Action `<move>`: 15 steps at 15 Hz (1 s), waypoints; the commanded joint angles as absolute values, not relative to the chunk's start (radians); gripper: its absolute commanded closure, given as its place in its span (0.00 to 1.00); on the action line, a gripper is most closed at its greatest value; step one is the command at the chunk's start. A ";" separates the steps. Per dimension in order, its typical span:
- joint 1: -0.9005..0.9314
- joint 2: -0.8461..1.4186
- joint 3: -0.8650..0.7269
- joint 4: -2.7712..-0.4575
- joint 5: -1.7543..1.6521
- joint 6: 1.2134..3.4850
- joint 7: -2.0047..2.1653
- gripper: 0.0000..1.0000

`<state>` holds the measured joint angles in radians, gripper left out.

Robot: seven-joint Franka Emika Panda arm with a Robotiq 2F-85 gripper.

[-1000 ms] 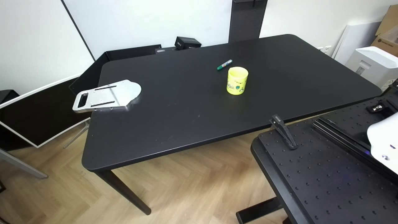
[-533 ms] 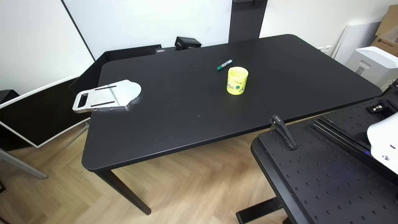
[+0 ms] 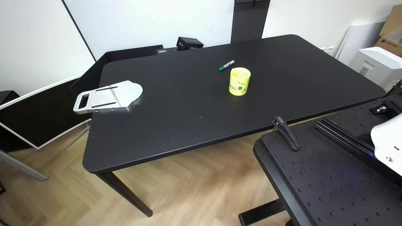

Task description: Put the green marker inside the yellow mug

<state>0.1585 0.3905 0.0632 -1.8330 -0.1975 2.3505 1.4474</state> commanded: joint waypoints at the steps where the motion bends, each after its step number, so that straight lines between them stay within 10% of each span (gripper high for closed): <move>1: 0.198 0.479 0.030 -1.715 -0.187 2.346 1.439 0.00; 15: 0.248 0.775 -0.024 -1.532 -0.151 2.439 1.399 0.00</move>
<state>0.2260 0.7023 0.0032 -1.6137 -0.1754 2.4359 1.4252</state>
